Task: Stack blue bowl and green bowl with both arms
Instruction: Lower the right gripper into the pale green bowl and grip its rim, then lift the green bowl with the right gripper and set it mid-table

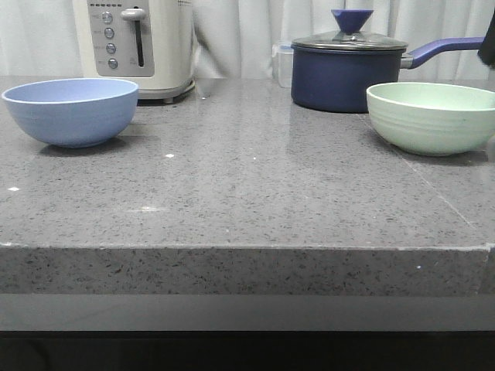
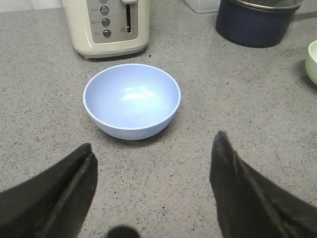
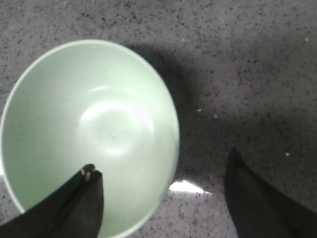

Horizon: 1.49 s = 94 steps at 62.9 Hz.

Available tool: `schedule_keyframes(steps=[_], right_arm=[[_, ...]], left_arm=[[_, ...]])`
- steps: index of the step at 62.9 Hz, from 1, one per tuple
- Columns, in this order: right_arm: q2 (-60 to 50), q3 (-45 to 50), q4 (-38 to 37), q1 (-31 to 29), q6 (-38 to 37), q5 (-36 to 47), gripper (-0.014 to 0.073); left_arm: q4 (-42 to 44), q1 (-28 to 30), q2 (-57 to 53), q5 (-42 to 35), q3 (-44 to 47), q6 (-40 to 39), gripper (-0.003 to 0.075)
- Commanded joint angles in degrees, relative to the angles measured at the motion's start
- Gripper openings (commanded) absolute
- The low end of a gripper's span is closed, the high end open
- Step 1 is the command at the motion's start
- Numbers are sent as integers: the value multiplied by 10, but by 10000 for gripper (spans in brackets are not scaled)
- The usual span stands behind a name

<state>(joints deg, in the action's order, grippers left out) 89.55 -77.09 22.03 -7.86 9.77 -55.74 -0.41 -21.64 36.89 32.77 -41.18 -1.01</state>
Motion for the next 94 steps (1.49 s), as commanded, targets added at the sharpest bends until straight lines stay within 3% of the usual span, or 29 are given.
schedule_keyframes(steps=[1, 13, 36, 54, 60, 71, 82, 94], right_arm=[[3, -23, 22, -3, 7, 29, 458], [42, -23, 25, 0, 18, 42, 399], [48, -23, 27, 0, 26, 43, 106], [30, -29, 27, 1, 61, 27, -50], [20, -49, 25, 10, 63, 5, -63], [17, -99, 17, 74, 62, -19, -57], [25, -128, 13, 170, 38, 16, -54], [76, -177, -60, 267, -21, 25, -54]], left_arm=[[-3, -4, 3, -40, -16, 1, 472], [-3, -4, 3, -40, -16, 1, 472], [-3, -4, 3, -40, -16, 1, 472], [-3, -4, 3, -40, -16, 1, 472], [-3, -4, 3, -40, -16, 1, 472], [-3, -4, 3, -40, -16, 1, 472], [-3, -4, 3, -40, -16, 1, 472], [-3, -4, 3, -41, -16, 1, 472]])
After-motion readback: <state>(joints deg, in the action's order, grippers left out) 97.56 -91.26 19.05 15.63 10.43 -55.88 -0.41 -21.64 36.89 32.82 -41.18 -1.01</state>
